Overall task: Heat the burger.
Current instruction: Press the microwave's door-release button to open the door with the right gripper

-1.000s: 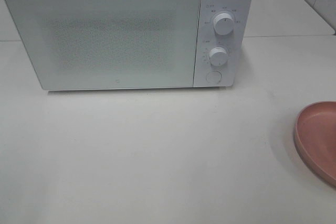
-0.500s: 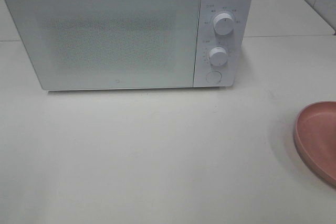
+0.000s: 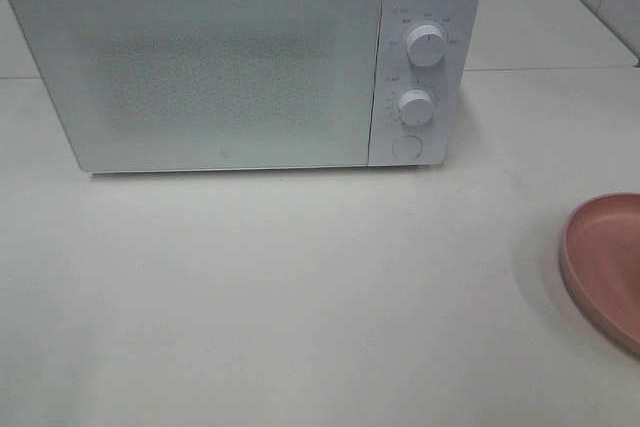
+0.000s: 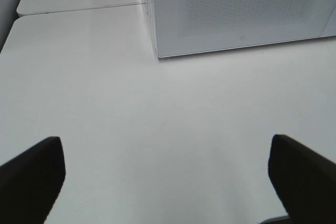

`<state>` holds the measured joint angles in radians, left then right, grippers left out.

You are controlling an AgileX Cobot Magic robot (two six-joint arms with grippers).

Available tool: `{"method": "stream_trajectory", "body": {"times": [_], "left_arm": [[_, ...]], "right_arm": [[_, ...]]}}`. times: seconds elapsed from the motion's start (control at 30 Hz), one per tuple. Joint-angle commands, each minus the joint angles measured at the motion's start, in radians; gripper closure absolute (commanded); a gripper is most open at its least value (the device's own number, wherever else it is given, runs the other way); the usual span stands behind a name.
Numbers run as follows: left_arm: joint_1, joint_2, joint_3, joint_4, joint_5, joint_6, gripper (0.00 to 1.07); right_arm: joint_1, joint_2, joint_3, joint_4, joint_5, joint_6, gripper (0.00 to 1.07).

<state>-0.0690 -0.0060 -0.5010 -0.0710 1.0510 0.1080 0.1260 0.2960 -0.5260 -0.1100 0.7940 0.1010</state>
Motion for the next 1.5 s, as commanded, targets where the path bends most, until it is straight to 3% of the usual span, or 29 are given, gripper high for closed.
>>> {"method": "stream_trajectory", "body": {"times": [0.03, 0.8, 1.17, 1.37, 1.5], "left_arm": [[-0.004, -0.023, 0.003, 0.0, -0.011, 0.0, 0.09], [-0.004, -0.023, 0.003, 0.0, -0.011, 0.0, 0.09], [-0.004, -0.023, 0.003, 0.0, -0.011, 0.0, 0.09], [-0.004, -0.023, 0.003, 0.0, -0.011, 0.0, 0.09], [-0.004, -0.023, 0.003, 0.0, -0.011, 0.0, 0.09]], "right_arm": [[-0.006, 0.068, -0.007, -0.023, -0.127, -0.002, 0.32], [-0.006, 0.492, -0.007, -0.028, -0.645, -0.002, 0.32], [-0.006, 0.694, 0.063, -0.013, -1.088, -0.121, 0.32], [-0.004, 0.851, 0.087, 0.171, -1.323, -0.295, 0.32], [0.089, 0.943, 0.087, 0.356, -1.471, -0.444, 0.32]]}}
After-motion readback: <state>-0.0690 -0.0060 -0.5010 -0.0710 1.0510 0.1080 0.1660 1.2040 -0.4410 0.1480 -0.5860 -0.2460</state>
